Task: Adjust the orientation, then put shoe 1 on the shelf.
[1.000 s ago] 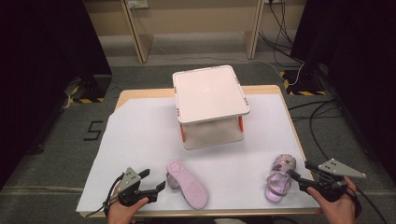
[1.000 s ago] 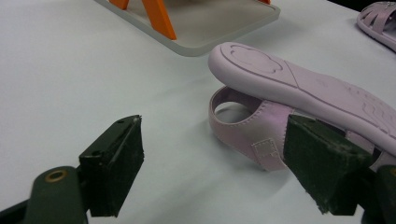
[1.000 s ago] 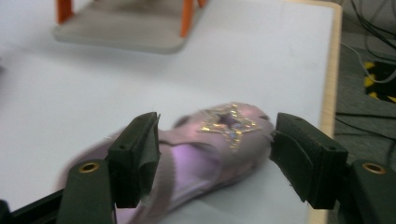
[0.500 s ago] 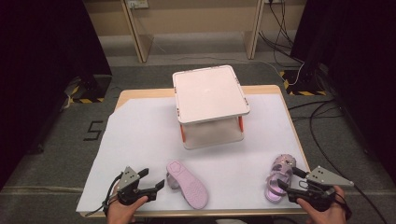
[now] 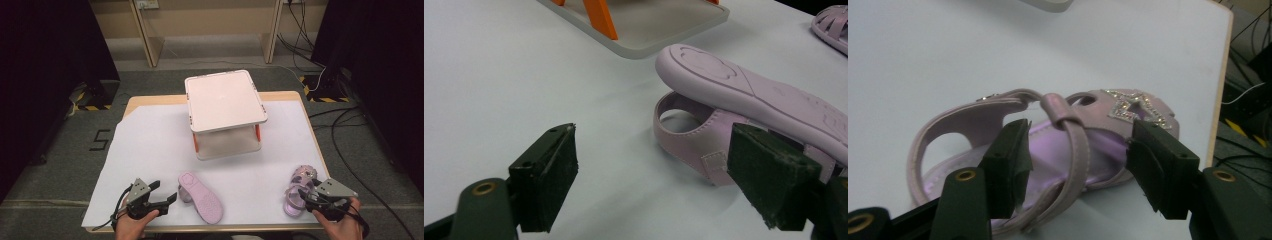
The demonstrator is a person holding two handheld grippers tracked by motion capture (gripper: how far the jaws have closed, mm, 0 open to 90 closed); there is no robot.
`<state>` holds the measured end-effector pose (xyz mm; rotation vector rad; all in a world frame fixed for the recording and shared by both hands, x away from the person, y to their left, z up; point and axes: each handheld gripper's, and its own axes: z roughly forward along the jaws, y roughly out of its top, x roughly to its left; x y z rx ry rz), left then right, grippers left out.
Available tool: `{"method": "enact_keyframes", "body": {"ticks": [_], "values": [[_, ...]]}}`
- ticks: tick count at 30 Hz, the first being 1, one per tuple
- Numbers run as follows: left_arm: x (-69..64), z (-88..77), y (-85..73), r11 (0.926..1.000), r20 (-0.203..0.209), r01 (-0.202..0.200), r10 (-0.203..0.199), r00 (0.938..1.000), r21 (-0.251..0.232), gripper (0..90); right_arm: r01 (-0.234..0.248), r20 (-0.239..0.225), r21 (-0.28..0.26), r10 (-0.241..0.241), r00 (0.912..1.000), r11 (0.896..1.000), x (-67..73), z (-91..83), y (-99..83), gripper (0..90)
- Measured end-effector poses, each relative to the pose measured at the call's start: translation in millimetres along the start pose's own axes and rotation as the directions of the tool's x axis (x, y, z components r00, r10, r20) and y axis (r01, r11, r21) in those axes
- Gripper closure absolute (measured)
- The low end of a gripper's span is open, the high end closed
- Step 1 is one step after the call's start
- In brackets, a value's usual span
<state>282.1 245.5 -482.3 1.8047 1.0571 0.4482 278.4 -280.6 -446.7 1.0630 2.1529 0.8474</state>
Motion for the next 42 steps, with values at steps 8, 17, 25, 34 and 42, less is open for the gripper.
{"method": "enact_keyframes", "body": {"ticks": [8, 17, 25, 34, 42], "values": [[0.3, 0.7, 0.0, 1.0000, -0.001, 0.000, 0.000, 1.0000, 0.005, 19.8, 0.079, 0.018, -0.007, -0.079, 0.9967, 0.997, 4.8, 2.5, 4.0, 47.9], [-0.1, -0.2, 0.1, 1.0000, 0.002, -0.002, 0.002, 1.0000, -0.003, 19.8, 0.145, 0.015, 0.001, -0.145, 0.9894, 0.989, 3.5, 5.4, 3.9, 67.7], [0.6, 0.5, 0.7, 1.0000, -0.002, -0.004, 0.004, 1.0000, 0.007, 19.8, 0.228, 0.052, -0.033, -0.226, 0.9727, 0.973, -1.8, -0.6, 6.2, 83.3], [0.8, -1.3, -1.0, 1.0000, -0.004, -0.003, 0.003, 1.0000, 0.000, 19.8, 0.302, 0.035, -0.151, -0.300, 0.9533, 0.941, 9.4, -5.8, 30.3, 84.6], [3.7, -2.8, -1.9, 1.0000, -0.015, 0.002, -0.002, 0.9999, 0.001, 19.9, 0.377, -0.013, -0.225, -0.390, 0.9209, 0.898, 27.4, 10.0, 59.5, 84.6]]}}
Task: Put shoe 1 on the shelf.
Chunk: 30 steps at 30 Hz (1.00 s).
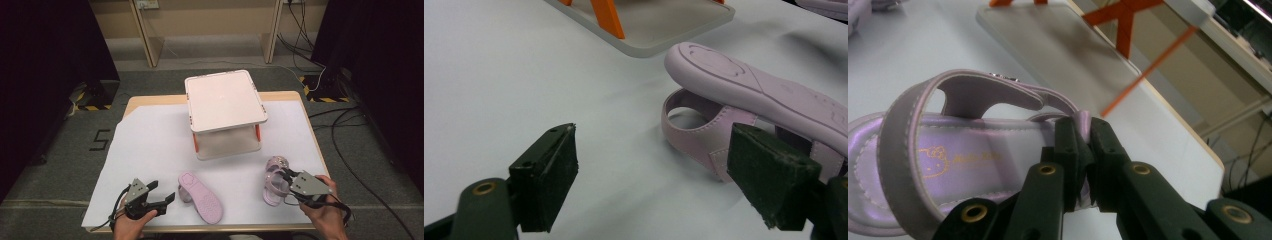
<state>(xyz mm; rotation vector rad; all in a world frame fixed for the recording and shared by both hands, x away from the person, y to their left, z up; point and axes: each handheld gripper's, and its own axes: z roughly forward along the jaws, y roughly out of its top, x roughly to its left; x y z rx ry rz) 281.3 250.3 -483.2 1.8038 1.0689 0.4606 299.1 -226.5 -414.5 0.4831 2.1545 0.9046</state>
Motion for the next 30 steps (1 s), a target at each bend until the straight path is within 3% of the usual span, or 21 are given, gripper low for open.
{"method": "enact_keyframes", "body": {"ticks": [8, 18, 30], "values": [[1.3, -0.9, -0.1, 1.0000, -0.006, 0.007, -0.007, 1.0000, -0.003, 19.9, 0.057, -0.057, -0.064, -0.061, 0.9965, 0.996, 1.1, 46.8, 29.1, 84.5], [4.1, -3.2, -0.7, 0.9999, -0.015, 0.014, -0.014, 0.9998, 0.001, 20.0, 0.145, -0.085, -0.131, -0.156, 0.9840, 0.981, 12.8, 115.8, 70.2, 84.5], [5.2, -3.7, -1.1, 0.9998, -0.015, 0.020, -0.020, 0.9997, -0.001, 20.0, 0.204, -0.068, -0.157, -0.217, 0.9739, 0.966, 28.6, 180.1, 99.5, 84.2]]}}
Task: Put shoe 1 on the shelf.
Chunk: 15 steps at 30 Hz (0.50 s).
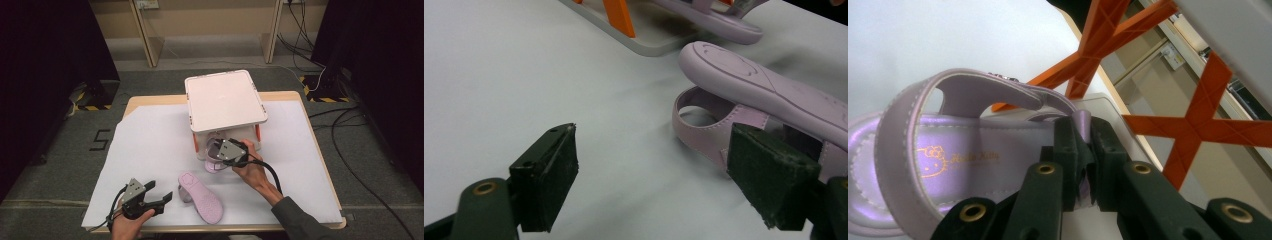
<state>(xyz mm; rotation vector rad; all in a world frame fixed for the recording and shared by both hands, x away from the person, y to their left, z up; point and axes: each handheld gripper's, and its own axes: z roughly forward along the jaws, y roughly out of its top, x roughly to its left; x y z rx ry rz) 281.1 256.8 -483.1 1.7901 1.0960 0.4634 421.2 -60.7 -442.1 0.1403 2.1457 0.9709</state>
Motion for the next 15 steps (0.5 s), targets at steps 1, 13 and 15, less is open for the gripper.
{"method": "enact_keyframes", "body": {"ticks": [1, 13, 15], "values": [[-0.1, 0.1, -0.1, 1.0000, 0.001, 0.000, 0.000, 1.0000, -0.001, 20.0, 0.003, 0.001, 0.000, -0.003, 1.0000, 1.000, 0.4, 4.4, 0.3, 84.2], [0.1, 0.2, -0.2, 1.0000, -0.001, 0.000, 0.000, 1.0000, 0.001, 20.0, 0.062, 0.003, 0.028, -0.062, 0.9981, 0.998, 4.2, 33.2, -3.4, 78.5], [0.0, -0.1, -0.2, 1.0000, -0.002, 0.000, 0.000, 1.0000, 0.001, 20.0, 0.023, 0.011, 0.026, -0.024, 0.9997, 0.999, 5.1, 33.0, -4.1, 69.8]]}}
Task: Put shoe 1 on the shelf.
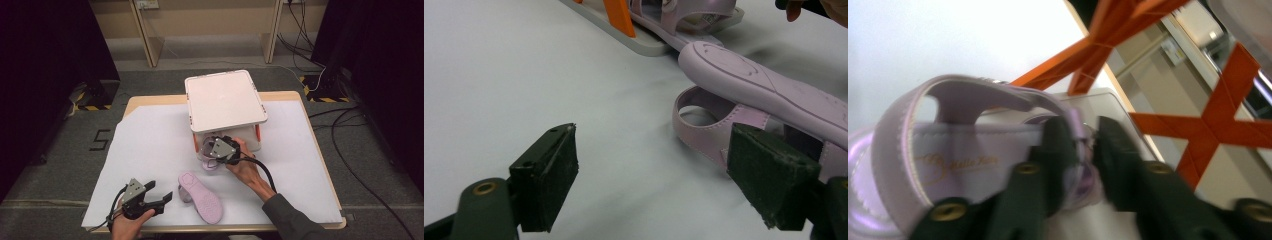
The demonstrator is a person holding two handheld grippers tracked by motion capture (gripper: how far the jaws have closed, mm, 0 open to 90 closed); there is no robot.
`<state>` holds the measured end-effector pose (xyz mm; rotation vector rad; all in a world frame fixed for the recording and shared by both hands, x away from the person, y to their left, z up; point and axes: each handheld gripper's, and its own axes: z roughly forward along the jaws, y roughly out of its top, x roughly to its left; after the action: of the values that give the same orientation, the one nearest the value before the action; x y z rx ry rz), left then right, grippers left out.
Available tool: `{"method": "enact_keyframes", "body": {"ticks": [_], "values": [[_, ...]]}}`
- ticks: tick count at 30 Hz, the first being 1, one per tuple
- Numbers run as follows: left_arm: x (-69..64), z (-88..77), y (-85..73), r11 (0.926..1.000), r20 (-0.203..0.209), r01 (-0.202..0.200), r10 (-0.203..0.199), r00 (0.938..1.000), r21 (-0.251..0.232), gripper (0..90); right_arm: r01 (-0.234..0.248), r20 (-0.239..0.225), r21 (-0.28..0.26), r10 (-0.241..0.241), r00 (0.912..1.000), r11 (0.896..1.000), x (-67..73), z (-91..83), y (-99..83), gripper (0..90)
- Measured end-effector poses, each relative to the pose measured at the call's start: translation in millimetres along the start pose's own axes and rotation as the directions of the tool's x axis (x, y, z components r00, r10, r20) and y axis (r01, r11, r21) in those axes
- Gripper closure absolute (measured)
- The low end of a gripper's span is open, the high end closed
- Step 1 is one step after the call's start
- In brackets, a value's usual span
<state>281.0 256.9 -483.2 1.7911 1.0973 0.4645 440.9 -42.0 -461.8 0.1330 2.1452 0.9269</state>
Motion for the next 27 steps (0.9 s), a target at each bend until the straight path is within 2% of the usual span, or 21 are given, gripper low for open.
{"method": "enact_keyframes", "body": {"ticks": [2, 4, 6, 7, 8, 10, 11, 12, 13, 14, 15, 17, 18, 20, 21, 23, 24, 27], "values": [[0.0, 0.0, 0.0, 1.0000, 0.000, 0.000, 0.000, 1.0000, 0.001, 20.0, -0.074, 0.002, -0.004, 0.074, 0.9972, 0.997, -1.7, -3.1, 1.9, 61.5], [-0.2, -0.1, 0.0, 1.0000, 0.000, 0.000, 0.000, 1.0000, -0.001, 20.0, -0.134, 0.002, -0.015, 0.134, 0.9909, 0.991, -5.6, -9.3, 4.0, 58.2], [-0.1, 0.0, 0.0, 1.0000, 0.000, 0.000, 0.000, 1.0000, 0.001, 20.0, -0.192, -0.018, -0.022, 0.192, 0.9812, 0.981, -8.9, -17.7, 6.0, 53.5], [-0.1, 0.1, -0.1, 1.0000, -0.001, 0.000, 0.000, 1.0000, 0.001, 20.0, -0.230, -0.035, -0.017, 0.229, 0.9727, 0.973, -9.5, -22.4, 6.6, 51.0], [-0.1, 0.2, -0.2, 1.0000, -0.001, 0.001, -0.001, 1.0000, 0.001, 20.0, -0.276, -0.060, -0.014, 0.275, 0.9596, 0.961, -9.9, -26.8, 6.6, 47.6], [-0.6, 0.3, -0.1, 1.0000, -0.001, 0.001, -0.001, 1.0000, 0.000, 20.0, -0.375, -0.098, -0.016, 0.372, 0.9231, 0.927, -7.1, -35.6, 5.8, 39.5], [-0.7, 0.5, -0.1, 1.0000, -0.001, 0.000, 0.000, 1.0000, 0.001, 20.0, -0.406, -0.108, -0.018, 0.402, 0.9092, 0.914, -5.3, -39.1, 4.8, 35.6], [-0.8, 0.6, -0.1, 1.0000, -0.001, -0.001, 0.001, 1.0000, 0.001, 20.0, -0.450, -0.123, -0.014, 0.445, 0.8871, 0.893, -1.4, -42.4, 3.2, 31.6], [-0.9, 0.7, -0.1, 1.0000, -0.001, -0.003, 0.003, 1.0000, 0.003, 20.0, -0.466, -0.130, -0.005, 0.462, 0.8775, 0.885, 0.9, -43.5, 2.0, 29.2], [-1.2, 0.6, 0.0, 1.0000, -0.002, -0.004, 0.004, 1.0000, 0.005, 20.0, -0.488, -0.136, 0.006, 0.485, 0.8640, 0.873, 5.2, -44.3, 0.5, 27.6], [-1.4, 0.6, 0.0, 1.0000, 0.000, -0.003, 0.003, 1.0000, 0.002, 20.0, -0.498, -0.137, 0.014, 0.495, 0.8582, 0.867, 9.1, -44.4, -1.0, 26.2], [-1.2, 0.4, 0.2, 1.0000, 0.000, -0.003, 0.003, 1.0000, 0.000, 20.0, -0.500, -0.129, 0.043, 0.501, 0.8556, 0.865, 17.1, -42.5, -3.1, 22.0], [-1.0, 0.2, 0.2, 1.0000, -0.002, -0.001, 0.001, 1.0000, 0.001, 20.0, -0.494, -0.124, 0.050, 0.496, 0.8593, 0.868, 20.5, -40.3, -4.1, 21.7], [-1.0, 0.1, 0.2, 1.0000, -0.002, -0.001, 0.001, 1.0000, 0.000, 20.0, -0.493, -0.116, 0.074, 0.499, 0.8590, 0.867, 26.5, -35.5, -5.7, 19.4], [-1.0, 0.1, 0.2, 1.0000, -0.001, -0.002, 0.002, 1.0000, -0.001, 20.0, -0.500, -0.112, 0.082, 0.507, 0.8548, 0.862, 29.4, -32.7, -6.0, 18.1], [-0.9, 0.1, 0.3, 1.0000, -0.001, -0.001, 0.001, 1.0000, -0.001, 20.0, -0.495, -0.123, 0.095, 0.504, 0.8551, 0.864, 34.1, -26.6, -6.3, 18.1], [-0.9, 0.1, 0.2, 1.0000, 0.000, -0.001, 0.001, 1.0000, -0.001, 20.0, -0.490, -0.119, 0.104, 0.500, 0.8577, 0.865, 36.6, -24.2, -6.1, 16.9], [-1.2, 0.4, -0.1, 1.0000, 0.003, -0.002, 0.002, 1.0000, -0.005, 20.0, -0.462, -0.102, 0.131, 0.476, 0.8737, 0.877, 41.5, -18.8, -7.1, 15.6]]}}
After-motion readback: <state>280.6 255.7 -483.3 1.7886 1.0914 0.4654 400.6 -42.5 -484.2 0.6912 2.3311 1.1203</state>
